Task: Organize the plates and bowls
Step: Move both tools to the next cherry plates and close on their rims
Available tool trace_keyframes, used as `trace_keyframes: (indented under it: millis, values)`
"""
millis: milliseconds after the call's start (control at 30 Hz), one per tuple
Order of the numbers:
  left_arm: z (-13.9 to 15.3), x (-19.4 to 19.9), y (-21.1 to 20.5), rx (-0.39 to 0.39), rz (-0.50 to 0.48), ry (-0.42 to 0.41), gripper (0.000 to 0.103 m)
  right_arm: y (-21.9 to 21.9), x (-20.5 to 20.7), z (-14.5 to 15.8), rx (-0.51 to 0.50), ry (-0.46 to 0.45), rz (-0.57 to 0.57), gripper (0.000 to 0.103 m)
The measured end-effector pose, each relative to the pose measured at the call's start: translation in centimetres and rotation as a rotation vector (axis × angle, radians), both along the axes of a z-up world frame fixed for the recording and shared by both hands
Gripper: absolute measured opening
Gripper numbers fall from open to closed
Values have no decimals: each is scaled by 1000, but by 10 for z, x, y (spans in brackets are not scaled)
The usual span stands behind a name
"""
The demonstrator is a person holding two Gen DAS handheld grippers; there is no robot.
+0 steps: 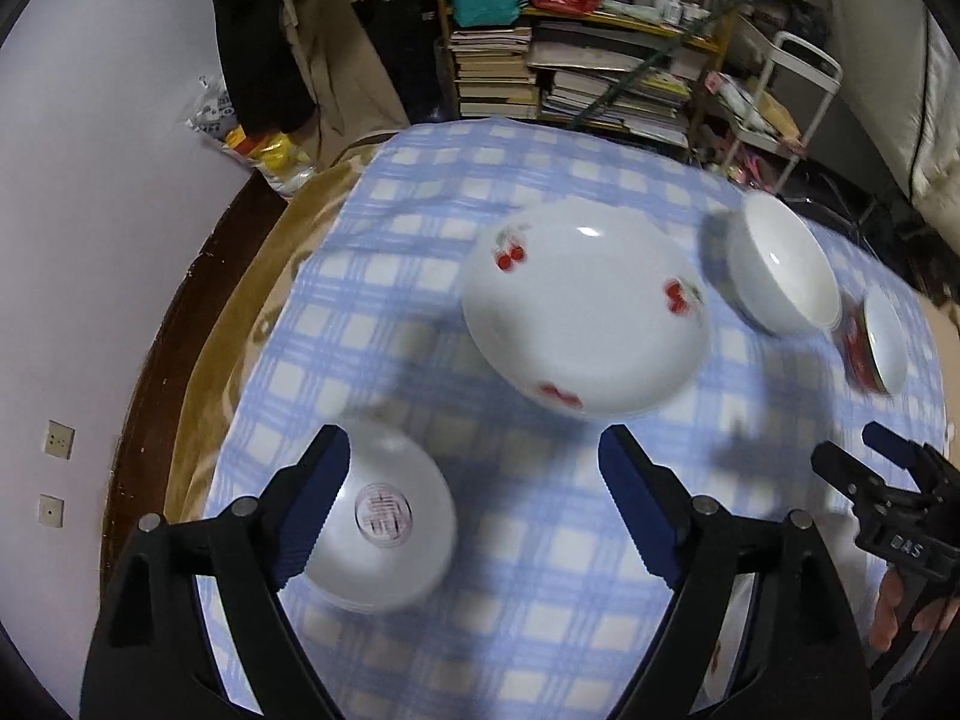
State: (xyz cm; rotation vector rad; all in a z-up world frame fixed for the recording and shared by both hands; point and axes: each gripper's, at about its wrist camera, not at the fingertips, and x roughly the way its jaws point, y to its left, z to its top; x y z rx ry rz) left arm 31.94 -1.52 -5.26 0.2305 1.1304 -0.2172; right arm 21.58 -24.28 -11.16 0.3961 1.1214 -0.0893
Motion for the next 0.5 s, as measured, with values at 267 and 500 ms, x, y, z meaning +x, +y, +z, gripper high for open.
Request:
trace_keyframes:
  millis: [267,500]
  values:
    - [-20,59,4,-54,8,52,84,11,57,4,9,9,6,102]
    - [-44,91,-2,-1,-29,65,84,30,91,-8,10,60,80,95]
